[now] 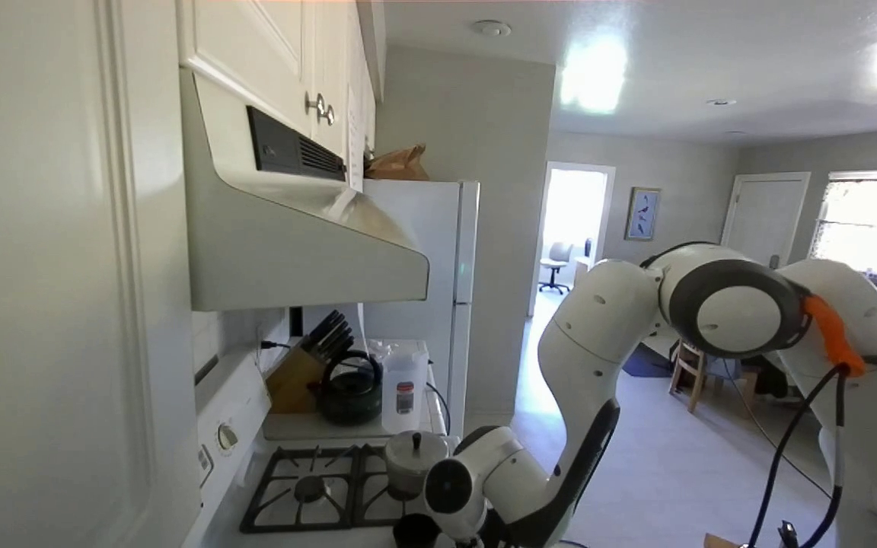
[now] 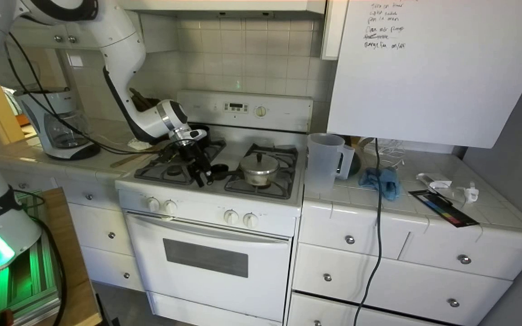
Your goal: Pick up the black cup from the stove and put it in the pot
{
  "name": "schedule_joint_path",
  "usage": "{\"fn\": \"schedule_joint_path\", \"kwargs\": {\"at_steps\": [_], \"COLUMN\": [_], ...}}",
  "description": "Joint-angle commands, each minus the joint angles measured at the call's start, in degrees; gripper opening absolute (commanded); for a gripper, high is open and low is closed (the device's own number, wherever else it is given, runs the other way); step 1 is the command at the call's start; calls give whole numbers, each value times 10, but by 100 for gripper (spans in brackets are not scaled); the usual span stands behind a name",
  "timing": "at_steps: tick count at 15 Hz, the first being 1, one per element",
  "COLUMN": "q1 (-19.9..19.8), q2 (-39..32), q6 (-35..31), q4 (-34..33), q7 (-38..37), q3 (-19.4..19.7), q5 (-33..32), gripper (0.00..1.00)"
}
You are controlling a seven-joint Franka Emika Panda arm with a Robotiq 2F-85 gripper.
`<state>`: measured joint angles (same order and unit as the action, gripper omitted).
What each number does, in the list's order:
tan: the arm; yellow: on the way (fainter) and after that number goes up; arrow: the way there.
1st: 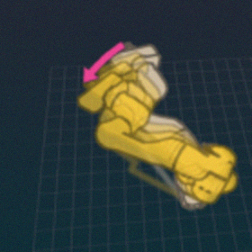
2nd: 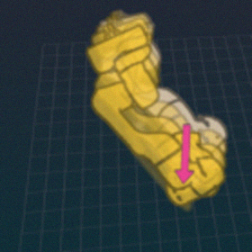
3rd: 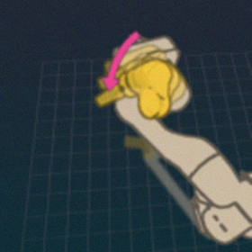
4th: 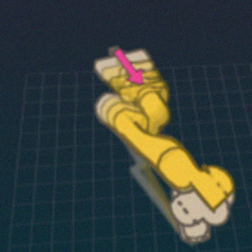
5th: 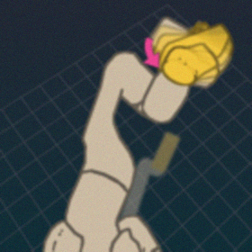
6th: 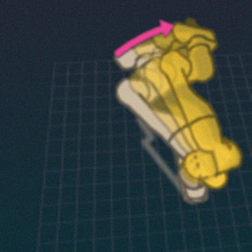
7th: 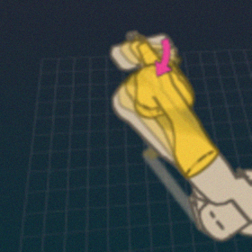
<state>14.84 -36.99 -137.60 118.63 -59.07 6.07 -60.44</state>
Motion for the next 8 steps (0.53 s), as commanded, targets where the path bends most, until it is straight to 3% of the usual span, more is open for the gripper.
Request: {"fn": "schedule_joint_path", "kwargs": {"at_steps": [1, 7, 8], "q1": [-7, -8, -9], "q2": [-34, -37, -39], "q6": [29, 47, 48], "q4": [-41, -62, -65], "q7": [-12, -14, -14], "q3": [-13, -17, -17], "q5": [-9, -10, -9], "gripper": [96, 96, 74]}}
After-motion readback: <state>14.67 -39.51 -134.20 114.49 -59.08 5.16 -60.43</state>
